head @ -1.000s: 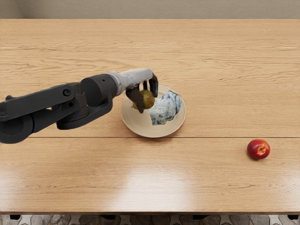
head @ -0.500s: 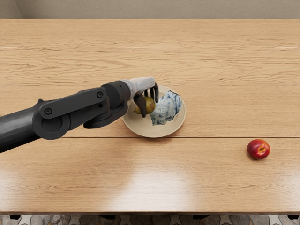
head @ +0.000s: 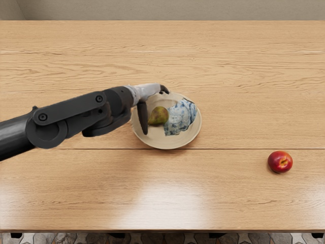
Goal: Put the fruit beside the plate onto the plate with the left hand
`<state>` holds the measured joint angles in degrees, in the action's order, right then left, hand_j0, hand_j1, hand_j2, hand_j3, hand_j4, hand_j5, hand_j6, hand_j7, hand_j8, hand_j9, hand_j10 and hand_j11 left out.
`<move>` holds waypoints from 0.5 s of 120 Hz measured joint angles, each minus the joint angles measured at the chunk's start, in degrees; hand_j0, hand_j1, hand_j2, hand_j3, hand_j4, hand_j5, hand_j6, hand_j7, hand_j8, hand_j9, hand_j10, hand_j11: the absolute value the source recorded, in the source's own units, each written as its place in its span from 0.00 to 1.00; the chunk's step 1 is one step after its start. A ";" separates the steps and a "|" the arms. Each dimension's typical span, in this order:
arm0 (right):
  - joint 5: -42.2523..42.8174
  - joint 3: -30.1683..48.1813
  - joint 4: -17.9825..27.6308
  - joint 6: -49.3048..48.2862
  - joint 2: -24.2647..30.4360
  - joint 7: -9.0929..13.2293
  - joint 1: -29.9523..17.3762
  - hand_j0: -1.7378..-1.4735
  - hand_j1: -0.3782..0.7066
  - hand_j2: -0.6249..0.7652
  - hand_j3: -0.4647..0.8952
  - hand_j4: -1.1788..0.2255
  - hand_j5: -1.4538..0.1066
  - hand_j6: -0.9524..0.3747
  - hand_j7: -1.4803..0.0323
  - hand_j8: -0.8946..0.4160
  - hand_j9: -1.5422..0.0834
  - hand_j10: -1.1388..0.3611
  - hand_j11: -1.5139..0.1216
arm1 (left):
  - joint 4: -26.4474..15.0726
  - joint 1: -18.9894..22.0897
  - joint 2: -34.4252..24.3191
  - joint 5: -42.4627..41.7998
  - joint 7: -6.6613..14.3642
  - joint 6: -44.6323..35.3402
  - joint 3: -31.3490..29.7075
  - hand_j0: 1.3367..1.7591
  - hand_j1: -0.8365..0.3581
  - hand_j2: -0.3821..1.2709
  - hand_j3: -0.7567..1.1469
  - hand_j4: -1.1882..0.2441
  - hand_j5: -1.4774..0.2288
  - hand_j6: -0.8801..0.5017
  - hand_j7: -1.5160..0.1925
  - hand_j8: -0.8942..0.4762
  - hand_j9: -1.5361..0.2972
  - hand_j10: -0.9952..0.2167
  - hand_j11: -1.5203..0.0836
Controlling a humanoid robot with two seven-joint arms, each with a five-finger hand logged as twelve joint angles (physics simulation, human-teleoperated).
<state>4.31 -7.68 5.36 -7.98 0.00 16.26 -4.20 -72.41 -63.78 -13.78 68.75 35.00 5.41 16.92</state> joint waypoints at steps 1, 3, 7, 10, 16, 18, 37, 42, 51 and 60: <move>0.00 0.00 0.00 0.00 0.00 0.00 0.00 0.30 0.03 0.45 0.34 0.84 0.93 0.72 0.98 0.68 0.95 0.76 0.93 | -0.09 -0.09 -0.56 -0.59 0.00 0.05 0.17 0.76 0.87 0.28 0.40 0.72 0.75 0.55 0.77 0.56 0.73 0.70 0.82; 0.00 0.00 0.00 0.00 0.00 0.00 0.00 0.30 0.03 0.45 0.34 0.84 0.93 0.72 0.98 0.68 0.95 0.76 0.93 | -0.25 -0.25 -1.65 -2.00 0.00 0.24 0.49 0.76 0.88 0.28 0.40 0.73 0.76 0.56 0.78 0.57 0.74 0.70 0.83; 0.00 0.00 0.00 0.00 0.00 0.00 -0.01 0.30 0.03 0.45 0.34 0.84 0.93 0.72 0.98 0.68 0.95 0.76 0.93 | -0.50 -0.29 -3.42 -5.34 0.00 0.96 1.32 0.76 0.89 0.27 0.40 0.74 0.77 0.56 0.79 0.58 0.75 0.72 0.85; 0.00 0.00 0.00 0.00 0.00 0.00 -0.01 0.30 0.03 0.45 0.34 0.84 0.93 0.72 0.98 0.68 0.95 0.76 0.93 | -0.64 -0.29 -5.20 -8.11 0.00 1.84 2.15 0.76 0.90 0.27 0.40 0.75 0.78 0.57 0.80 0.59 0.76 0.73 0.86; 0.00 0.00 0.00 0.00 0.00 0.00 0.01 0.30 0.03 0.45 0.34 0.84 0.93 0.72 0.98 0.68 0.95 0.76 0.93 | -0.86 -0.29 -7.73 -13.10 0.00 4.18 3.64 0.76 0.92 0.26 0.40 0.76 0.79 0.58 0.82 0.60 0.77 0.74 0.87; 0.00 0.01 0.00 0.01 0.00 0.00 0.00 0.30 0.03 0.45 0.34 0.84 0.93 0.72 0.98 0.68 0.95 0.76 0.93 | -0.92 -0.19 -8.62 -14.56 0.00 5.03 4.12 0.76 0.92 0.26 0.40 0.77 0.80 0.58 0.82 0.60 0.78 0.75 0.88; 0.00 -0.01 0.00 0.01 0.00 0.00 0.00 0.30 0.03 0.45 0.34 0.84 0.93 0.72 0.98 0.68 0.95 0.76 0.93 | -1.23 0.21 -19.27 -26.48 0.00 14.02 7.59 0.76 0.95 0.25 0.40 0.79 0.83 0.60 0.85 0.62 0.80 0.78 0.91; 0.00 -0.01 0.00 0.01 0.00 0.00 0.01 0.30 0.03 0.45 0.34 0.84 0.93 0.72 0.98 0.68 0.95 0.76 0.93 | -1.25 0.22 -21.77 -29.17 0.00 16.67 8.29 0.76 0.95 0.24 0.40 0.80 0.83 0.61 0.85 0.62 0.80 0.78 0.91; 0.00 0.00 0.00 0.00 0.00 0.00 0.01 0.30 0.03 0.45 0.34 0.84 0.93 0.72 0.98 0.68 0.95 0.76 0.93 | -1.26 0.18 -27.12 -33.49 0.00 21.76 9.44 0.76 0.96 0.24 0.40 0.80 0.84 0.61 0.86 0.63 0.81 0.79 0.92; 0.00 -0.01 0.00 0.00 0.00 0.00 0.01 0.30 0.03 0.45 0.34 0.84 0.93 0.72 0.98 0.68 0.95 0.76 0.93 | -1.25 0.23 -30.66 -37.40 0.00 25.79 10.32 0.76 0.96 0.24 0.40 0.80 0.84 0.61 0.86 0.63 0.81 0.79 0.92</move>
<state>4.31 -7.69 5.36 -7.98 0.00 16.26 -4.19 -73.66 -63.55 -44.44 31.35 35.00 31.20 27.23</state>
